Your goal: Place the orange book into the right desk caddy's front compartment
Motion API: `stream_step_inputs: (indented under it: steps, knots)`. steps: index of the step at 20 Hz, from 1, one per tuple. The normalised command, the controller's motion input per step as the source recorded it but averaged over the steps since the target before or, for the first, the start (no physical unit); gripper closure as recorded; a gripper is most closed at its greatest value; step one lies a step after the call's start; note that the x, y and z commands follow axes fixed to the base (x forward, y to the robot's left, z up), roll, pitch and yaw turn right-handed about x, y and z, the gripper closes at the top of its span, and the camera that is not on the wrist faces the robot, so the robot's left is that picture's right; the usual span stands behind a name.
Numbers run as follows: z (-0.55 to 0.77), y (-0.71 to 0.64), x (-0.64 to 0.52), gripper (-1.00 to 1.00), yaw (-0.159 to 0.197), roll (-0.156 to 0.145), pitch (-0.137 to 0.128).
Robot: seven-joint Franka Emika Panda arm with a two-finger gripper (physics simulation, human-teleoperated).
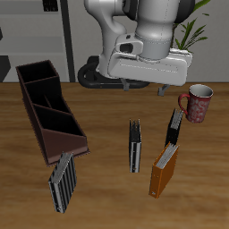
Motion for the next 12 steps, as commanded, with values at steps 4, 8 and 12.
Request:
stream_step_inputs:
  steps: [4,8,12]
  knots:
    - [-0.07,0.17,0.29,-1.0,0.006,0.061,-0.002]
    - [-0.21,0.15,0.3,-1.0,0.012,0.031,0.027]
    - [-0.17,0.15,0.23,-1.0,-0.003,0.009,-0.032]
